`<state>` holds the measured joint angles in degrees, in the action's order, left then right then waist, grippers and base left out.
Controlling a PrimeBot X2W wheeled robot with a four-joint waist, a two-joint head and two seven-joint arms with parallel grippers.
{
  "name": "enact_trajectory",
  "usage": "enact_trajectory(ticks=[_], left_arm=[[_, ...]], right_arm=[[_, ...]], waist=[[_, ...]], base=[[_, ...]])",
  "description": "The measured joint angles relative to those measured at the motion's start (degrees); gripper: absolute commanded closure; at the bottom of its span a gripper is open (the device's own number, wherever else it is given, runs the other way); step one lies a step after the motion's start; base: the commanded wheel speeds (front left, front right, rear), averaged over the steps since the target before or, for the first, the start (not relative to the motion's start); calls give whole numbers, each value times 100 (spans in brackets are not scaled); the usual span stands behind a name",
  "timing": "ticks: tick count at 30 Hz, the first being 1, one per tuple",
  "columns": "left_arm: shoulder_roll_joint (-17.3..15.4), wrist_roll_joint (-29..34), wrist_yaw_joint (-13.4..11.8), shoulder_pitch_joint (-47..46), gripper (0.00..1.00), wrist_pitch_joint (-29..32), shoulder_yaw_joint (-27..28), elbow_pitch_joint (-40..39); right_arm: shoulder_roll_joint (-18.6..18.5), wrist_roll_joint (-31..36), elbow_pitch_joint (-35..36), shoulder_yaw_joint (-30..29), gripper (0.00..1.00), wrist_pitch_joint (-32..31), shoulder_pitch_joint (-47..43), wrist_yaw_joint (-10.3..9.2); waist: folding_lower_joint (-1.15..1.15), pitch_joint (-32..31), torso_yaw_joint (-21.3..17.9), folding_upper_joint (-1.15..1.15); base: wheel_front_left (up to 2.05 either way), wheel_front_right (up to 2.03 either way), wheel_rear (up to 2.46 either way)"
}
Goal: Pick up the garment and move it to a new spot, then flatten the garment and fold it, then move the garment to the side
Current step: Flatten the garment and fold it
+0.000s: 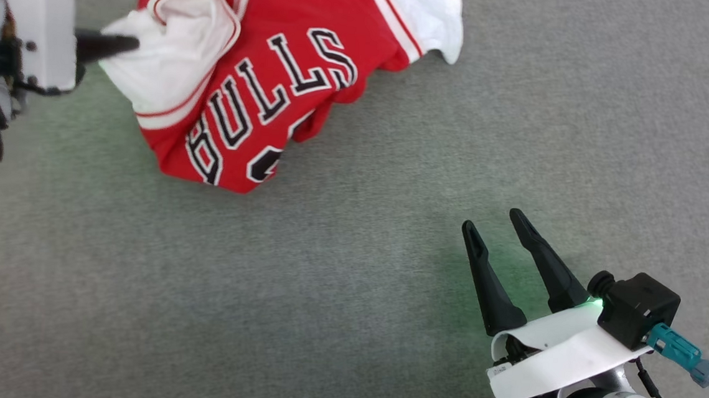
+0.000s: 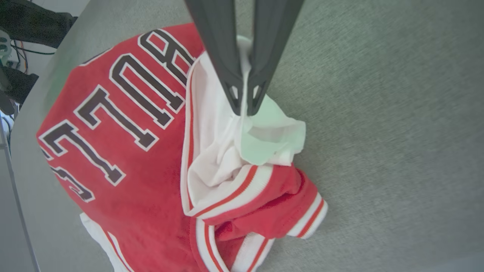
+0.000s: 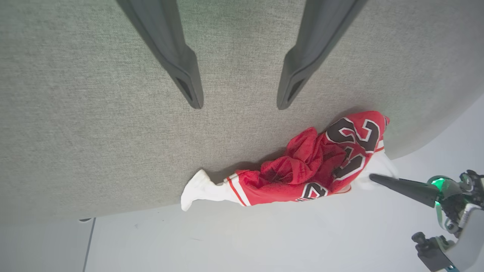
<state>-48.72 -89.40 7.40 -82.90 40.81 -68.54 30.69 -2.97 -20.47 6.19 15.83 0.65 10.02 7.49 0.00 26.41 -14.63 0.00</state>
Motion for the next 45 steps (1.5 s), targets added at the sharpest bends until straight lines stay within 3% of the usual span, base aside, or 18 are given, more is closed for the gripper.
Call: enact_trajectory(ticks=[13, 22, 23, 24, 25, 26, 32, 40, 45], left_arm=[[-380, -93, 0, 709, 100, -1069, 227, 779], [-160, 146, 0, 1182, 100, -1777, 80, 1346], [-140, 183, 0, 1224, 86, -1829, 53, 1374], [-116, 225, 0, 1280, 59, -1884, 29, 1392], [-89, 242, 0, 1323, 7, -1949, 18, 1402], [-59, 247, 0, 1347, 0, -2034, 18, 1395], [-98, 397, 0, 1418, 0, -2865, 104, 1115], [-146, 753, -3, 2212, 0, -4955, 250, 416], [48, 1207, -338, 2661, 0, -5568, 548, -109]], right_arm=[[1, 141, 130, -53, 0, -368, 24, 0], [0, 255, 328, -204, 0, -543, -35, 0], [0, 267, 341, -226, 0, -577, -40, 0], [1, 293, 347, -243, 0, -603, -43, 0], [0, 315, 354, -257, 0, -654, -43, 0], [0, 369, 360, -270, 0, -711, -40, 0], [-24, 805, 361, -289, 0, -1329, 225, 0], [-917, 829, 201, -158, 0, -2324, 784, 0], [-1551, 677, 75, 45, 0, -2881, 1342, 0]], waist=[[0, -326, 494, 0], [0, -264, 478, 0], [0, -265, 484, 0], [0, -271, 492, 0], [0, -283, 500, 0], [0, -295, 513, 0], [0, -417, 615, 0], [0, -546, 1009, 0], [0, -558, 1299, 0]], base=[[0, 0, 0], [0, 0, 0], [0, 0, 0], [0, 0, 0], [0, 0, 0], [0, 0, 0], [0, 0, 0], [0, 0, 0], [0, 0, 0]])
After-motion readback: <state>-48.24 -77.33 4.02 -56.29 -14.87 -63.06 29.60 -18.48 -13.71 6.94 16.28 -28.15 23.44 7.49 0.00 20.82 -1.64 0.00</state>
